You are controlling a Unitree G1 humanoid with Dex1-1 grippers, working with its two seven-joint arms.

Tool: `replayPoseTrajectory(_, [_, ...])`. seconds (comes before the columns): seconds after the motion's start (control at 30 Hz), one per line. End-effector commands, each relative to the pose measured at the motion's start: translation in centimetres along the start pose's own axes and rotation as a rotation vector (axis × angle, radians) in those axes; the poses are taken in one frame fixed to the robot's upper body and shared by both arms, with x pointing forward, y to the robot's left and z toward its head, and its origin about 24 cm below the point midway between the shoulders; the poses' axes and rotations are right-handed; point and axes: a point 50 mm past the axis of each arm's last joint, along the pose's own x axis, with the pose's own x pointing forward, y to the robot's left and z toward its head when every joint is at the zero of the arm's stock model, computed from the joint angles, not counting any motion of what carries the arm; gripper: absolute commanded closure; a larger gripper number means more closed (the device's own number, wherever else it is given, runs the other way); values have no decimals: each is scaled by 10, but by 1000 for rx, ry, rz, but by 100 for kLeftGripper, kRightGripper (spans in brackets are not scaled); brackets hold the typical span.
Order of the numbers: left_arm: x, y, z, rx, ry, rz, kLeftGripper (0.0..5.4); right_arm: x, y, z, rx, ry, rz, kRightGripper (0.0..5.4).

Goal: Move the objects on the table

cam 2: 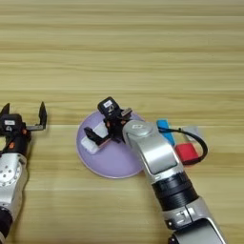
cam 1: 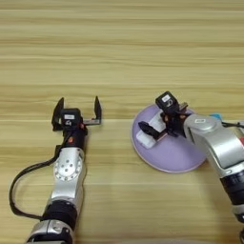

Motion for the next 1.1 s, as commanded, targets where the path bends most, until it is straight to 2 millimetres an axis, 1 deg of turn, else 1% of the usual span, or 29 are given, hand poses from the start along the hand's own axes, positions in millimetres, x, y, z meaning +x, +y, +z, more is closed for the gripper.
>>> replayPoseTrajectory(0.03, [0,0,0,5,6,1,0,3,3,-6,31,44,23,3])
replayPoseTrajectory(0.1, [-1,0,0,5,6,2,0,2,5,-7,37,66,29,3])
replayPoseTrajectory(0.33, [-1,-1,-1,1,10,0,0,-18,15,-8,-71,153,43,3])
replayPoseTrajectory(0.53, [-1,-1,-1,-1,10,1,0,-25,18,-13,-111,206,48,3])
replayPoseTrajectory(0.8, [-2,-1,-1,-1,10,3,0,-34,13,-15,-133,219,27,3])
replayPoseTrajectory(0.9, [-2,-1,-1,-1,10,3,0,-37,9,-18,-151,239,15,3])
replayPoseTrajectory(1.1, [-2,0,-2,-1,11,4,0,-45,8,-28,-198,292,26,3])
